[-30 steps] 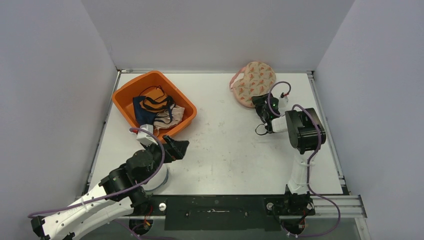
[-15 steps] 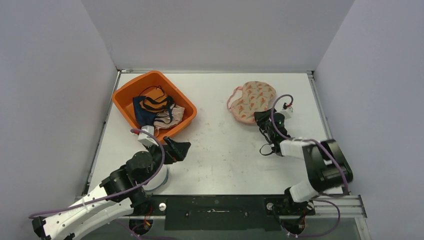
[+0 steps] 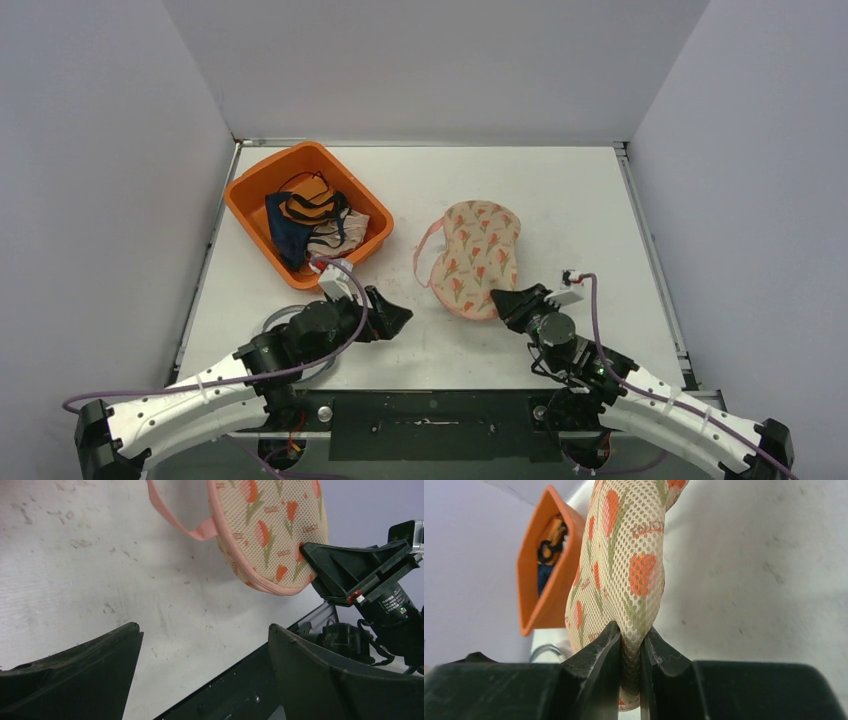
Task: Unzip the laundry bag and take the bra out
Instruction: Move the laundry bag to the center of the board.
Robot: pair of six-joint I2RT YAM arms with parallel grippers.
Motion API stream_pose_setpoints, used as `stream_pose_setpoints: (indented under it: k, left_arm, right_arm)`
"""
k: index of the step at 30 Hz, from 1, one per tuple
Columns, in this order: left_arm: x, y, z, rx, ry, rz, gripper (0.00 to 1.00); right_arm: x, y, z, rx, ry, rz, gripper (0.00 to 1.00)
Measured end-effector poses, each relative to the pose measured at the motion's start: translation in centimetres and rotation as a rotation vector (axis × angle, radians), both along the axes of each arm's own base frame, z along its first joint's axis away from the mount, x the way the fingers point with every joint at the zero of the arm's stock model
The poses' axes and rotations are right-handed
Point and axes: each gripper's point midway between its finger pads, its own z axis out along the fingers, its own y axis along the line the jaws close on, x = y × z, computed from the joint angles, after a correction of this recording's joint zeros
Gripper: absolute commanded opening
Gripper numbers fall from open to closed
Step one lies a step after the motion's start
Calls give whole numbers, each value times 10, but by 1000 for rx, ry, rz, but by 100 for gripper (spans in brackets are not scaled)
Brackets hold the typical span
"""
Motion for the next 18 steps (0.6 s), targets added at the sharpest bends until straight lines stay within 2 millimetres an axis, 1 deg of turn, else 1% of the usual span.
stream_pose_setpoints:
  k: [2, 3, 5, 7, 9, 12, 15, 16, 17, 18]
  left_arm:
    - [-7, -8, -12, 13, 26, -27, 96]
    - [-12, -12, -18, 26, 36, -43, 96]
    - [-25, -23, -26, 51, 50, -79, 96]
    - [-38, -32, -32, 68, 53, -110, 96]
    - [-46, -38, -36, 76, 55, -124, 96]
    - [-47, -41, -39, 71, 63, -103, 96]
    - [-44, -42, -40, 52, 62, -79, 96]
    - [-43, -42, -41, 48, 62, -73, 96]
    - [-42, -43, -42, 48, 62, -68, 96]
    - [-41, -43, -43, 51, 63, -64, 96]
  right_arm:
    - [-11, -1, -18, -17, 39, -4, 5]
    - [-17, -3, -34, -45, 67, -6, 5]
    - [-28, -4, -59, -108, 110, 2, 5]
    - [-34, -3, -76, -172, 139, 9, 5]
    - [-36, 1, -87, -220, 150, 10, 5]
    - [-40, 8, -101, -272, 154, 16, 5]
    - [-40, 20, -102, -248, 137, 13, 5]
    - [-39, 24, -100, -226, 130, 10, 8]
    - [-38, 27, -99, -203, 123, 5, 17]
    - [-37, 29, -99, -185, 119, -2, 32]
